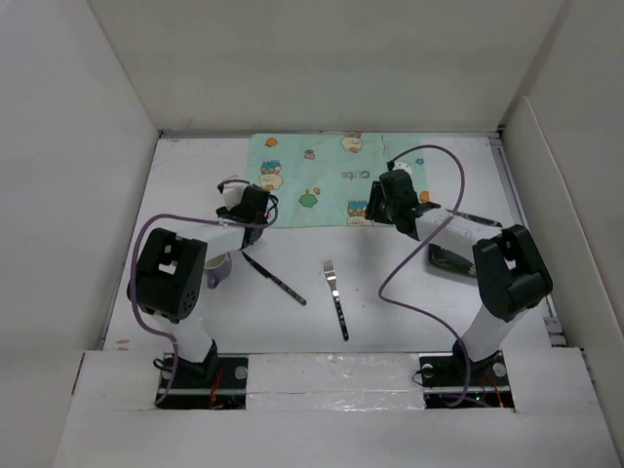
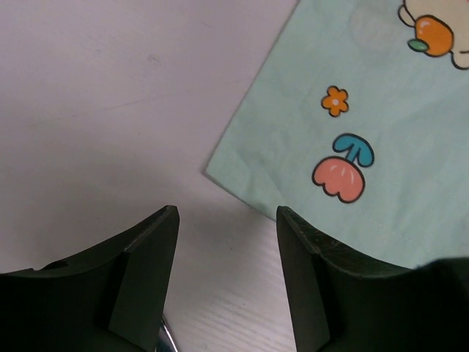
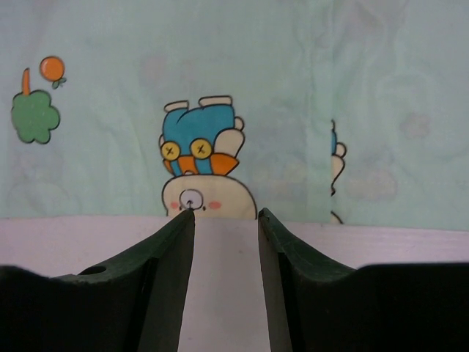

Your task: Set the dinner table for one person

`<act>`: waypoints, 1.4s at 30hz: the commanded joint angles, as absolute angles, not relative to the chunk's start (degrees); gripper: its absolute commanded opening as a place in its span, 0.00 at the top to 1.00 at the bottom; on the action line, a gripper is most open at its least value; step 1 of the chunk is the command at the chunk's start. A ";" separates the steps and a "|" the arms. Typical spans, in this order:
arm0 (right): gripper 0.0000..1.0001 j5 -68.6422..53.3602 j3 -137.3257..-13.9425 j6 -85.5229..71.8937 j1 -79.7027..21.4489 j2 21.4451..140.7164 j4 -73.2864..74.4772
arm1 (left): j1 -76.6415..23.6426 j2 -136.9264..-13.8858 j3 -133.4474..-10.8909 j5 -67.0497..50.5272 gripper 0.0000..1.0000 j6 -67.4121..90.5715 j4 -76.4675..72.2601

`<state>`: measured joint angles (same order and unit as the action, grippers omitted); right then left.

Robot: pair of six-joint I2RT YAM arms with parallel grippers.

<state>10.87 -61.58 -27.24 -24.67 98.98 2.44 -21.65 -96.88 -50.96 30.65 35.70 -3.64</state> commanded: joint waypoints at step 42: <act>0.55 15.38 -44.83 -31.81 -38.67 65.31 -1.41 | -17.40 -96.50 -56.51 30.33 0.98 37.36 3.34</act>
<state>13.58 -45.34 -30.63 -37.26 68.49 -0.23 -17.87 -99.42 -56.18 28.51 38.20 2.22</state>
